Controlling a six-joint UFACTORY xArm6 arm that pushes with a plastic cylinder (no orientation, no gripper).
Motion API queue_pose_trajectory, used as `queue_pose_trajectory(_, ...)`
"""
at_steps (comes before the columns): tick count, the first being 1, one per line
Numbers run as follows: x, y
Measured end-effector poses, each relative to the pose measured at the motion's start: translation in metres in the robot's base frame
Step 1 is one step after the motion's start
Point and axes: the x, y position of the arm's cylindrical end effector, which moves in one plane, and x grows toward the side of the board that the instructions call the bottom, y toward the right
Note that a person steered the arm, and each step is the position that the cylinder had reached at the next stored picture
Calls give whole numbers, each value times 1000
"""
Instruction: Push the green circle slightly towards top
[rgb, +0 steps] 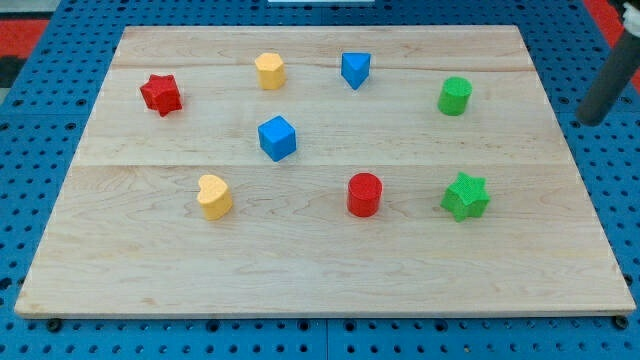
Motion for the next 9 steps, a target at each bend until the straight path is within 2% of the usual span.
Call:
queue_pose_trajectory(1, -10, -75)
queue_pose_trajectory(2, -24, -106)
queue_pose_trajectory(4, -71, -111)
queue_pose_trajectory(5, -20, -109)
queue_pose_trajectory(6, -23, -112)
queue_pose_trajectory(7, -65, -117)
queue_pose_trajectory(8, -54, -114)
queue_pose_trajectory(9, -4, -110)
